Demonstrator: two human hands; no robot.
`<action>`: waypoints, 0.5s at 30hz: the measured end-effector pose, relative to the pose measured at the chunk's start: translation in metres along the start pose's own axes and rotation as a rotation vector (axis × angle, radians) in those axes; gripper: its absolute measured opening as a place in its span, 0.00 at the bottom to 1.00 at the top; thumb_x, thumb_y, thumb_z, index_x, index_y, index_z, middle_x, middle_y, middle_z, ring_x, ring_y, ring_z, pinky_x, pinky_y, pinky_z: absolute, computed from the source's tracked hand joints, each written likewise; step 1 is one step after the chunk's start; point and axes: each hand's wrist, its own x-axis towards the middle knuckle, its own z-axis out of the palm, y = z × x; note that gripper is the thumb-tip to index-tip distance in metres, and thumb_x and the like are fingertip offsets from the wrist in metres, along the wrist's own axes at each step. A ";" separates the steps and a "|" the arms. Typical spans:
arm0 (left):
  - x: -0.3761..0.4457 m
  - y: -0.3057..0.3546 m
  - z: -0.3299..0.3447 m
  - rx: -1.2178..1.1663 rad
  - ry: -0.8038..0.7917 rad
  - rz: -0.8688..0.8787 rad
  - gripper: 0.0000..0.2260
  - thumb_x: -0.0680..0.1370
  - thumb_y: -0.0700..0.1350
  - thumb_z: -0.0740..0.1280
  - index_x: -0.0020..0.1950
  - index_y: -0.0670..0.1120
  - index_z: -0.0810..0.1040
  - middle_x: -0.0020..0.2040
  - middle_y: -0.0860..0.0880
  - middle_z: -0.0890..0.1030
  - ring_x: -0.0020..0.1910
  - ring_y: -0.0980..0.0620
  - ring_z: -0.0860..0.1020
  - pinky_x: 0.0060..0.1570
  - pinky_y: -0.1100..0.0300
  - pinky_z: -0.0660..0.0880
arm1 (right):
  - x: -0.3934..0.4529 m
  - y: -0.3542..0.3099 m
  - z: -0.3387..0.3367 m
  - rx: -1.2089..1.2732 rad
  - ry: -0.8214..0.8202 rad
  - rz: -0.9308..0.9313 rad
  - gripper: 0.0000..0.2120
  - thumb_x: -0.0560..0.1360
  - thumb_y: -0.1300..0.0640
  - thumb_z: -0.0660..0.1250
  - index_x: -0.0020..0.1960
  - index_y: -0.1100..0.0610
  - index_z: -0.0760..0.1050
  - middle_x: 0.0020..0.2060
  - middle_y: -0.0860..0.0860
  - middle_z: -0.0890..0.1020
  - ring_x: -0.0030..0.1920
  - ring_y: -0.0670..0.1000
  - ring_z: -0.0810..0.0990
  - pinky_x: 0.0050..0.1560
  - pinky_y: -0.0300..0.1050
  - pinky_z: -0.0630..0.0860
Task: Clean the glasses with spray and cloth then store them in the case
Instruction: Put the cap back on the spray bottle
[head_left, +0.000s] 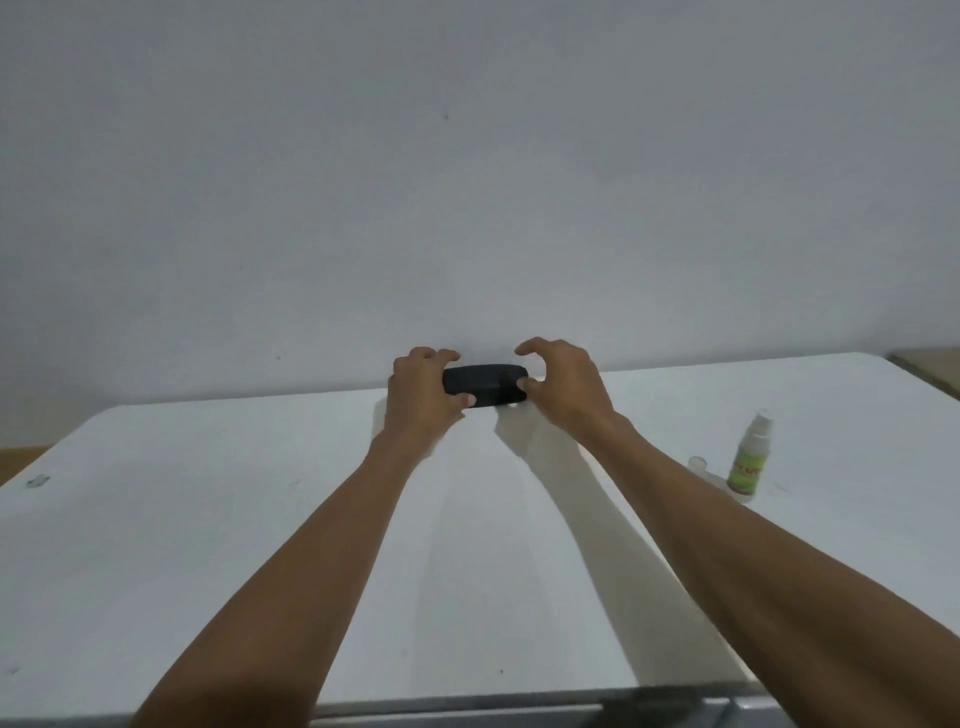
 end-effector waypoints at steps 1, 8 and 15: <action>-0.004 0.012 0.001 -0.024 -0.010 0.021 0.25 0.69 0.47 0.79 0.65 0.49 0.80 0.62 0.45 0.79 0.64 0.42 0.73 0.61 0.52 0.73 | -0.004 -0.002 -0.013 -0.012 0.031 -0.004 0.19 0.77 0.59 0.70 0.68 0.51 0.77 0.63 0.55 0.80 0.64 0.55 0.77 0.59 0.46 0.73; -0.049 0.110 0.030 -0.241 -0.181 0.122 0.21 0.71 0.48 0.79 0.63 0.50 0.82 0.60 0.48 0.82 0.60 0.49 0.78 0.59 0.57 0.73 | -0.049 0.000 -0.116 -0.069 0.224 0.023 0.18 0.77 0.58 0.70 0.67 0.51 0.78 0.60 0.55 0.81 0.59 0.55 0.80 0.55 0.47 0.75; -0.099 0.179 0.069 -0.263 -0.335 0.194 0.24 0.73 0.45 0.77 0.68 0.51 0.78 0.62 0.48 0.80 0.58 0.49 0.78 0.58 0.55 0.76 | -0.123 0.039 -0.163 0.054 0.318 0.184 0.21 0.74 0.53 0.73 0.66 0.49 0.77 0.59 0.53 0.82 0.60 0.52 0.80 0.58 0.48 0.77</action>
